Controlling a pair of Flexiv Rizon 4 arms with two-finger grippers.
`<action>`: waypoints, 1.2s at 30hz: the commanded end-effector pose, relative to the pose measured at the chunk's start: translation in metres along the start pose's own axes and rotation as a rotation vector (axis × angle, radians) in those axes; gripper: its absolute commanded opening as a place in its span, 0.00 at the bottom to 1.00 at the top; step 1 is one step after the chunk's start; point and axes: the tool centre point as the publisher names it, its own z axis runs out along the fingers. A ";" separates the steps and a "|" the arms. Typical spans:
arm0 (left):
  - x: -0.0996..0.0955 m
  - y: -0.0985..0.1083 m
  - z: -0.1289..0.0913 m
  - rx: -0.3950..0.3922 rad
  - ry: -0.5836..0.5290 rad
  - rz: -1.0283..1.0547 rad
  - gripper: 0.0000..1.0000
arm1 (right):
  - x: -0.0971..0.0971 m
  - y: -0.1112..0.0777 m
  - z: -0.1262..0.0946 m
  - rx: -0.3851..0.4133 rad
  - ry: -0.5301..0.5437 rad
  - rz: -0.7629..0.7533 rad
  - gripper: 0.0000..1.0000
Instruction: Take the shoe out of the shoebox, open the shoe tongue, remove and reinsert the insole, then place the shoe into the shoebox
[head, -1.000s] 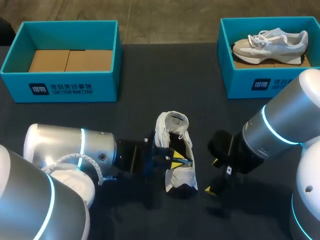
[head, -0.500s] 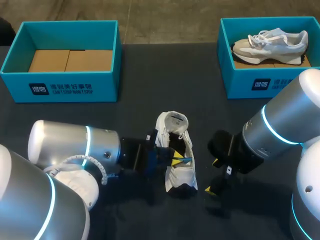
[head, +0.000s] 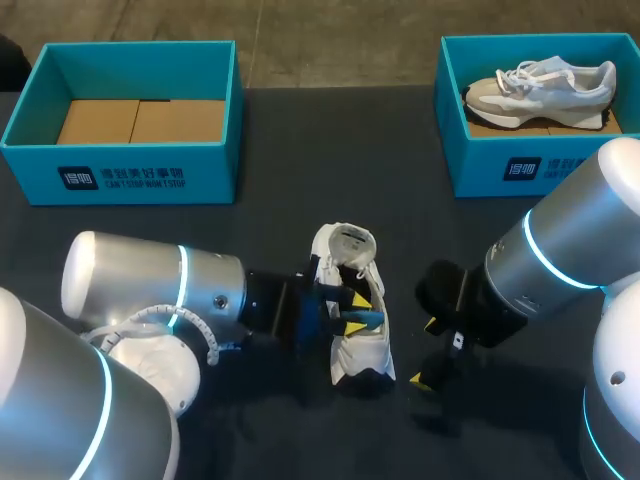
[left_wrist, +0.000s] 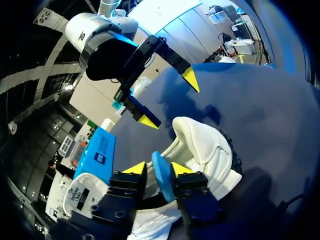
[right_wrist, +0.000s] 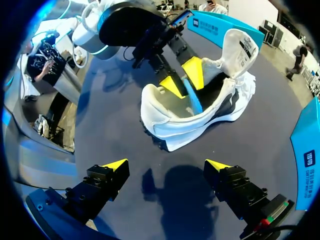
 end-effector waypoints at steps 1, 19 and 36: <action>0.001 -0.006 -0.013 0.007 0.011 0.006 0.38 | 0.001 -0.001 0.000 -0.001 -0.002 0.000 1.00; -0.006 -0.010 -0.048 -0.004 0.159 0.007 0.35 | 0.001 -0.001 0.000 -0.001 -0.002 0.000 1.00; -0.017 -0.015 -0.107 -0.041 0.513 0.103 0.27 | 0.001 -0.001 0.000 -0.001 -0.002 0.000 1.00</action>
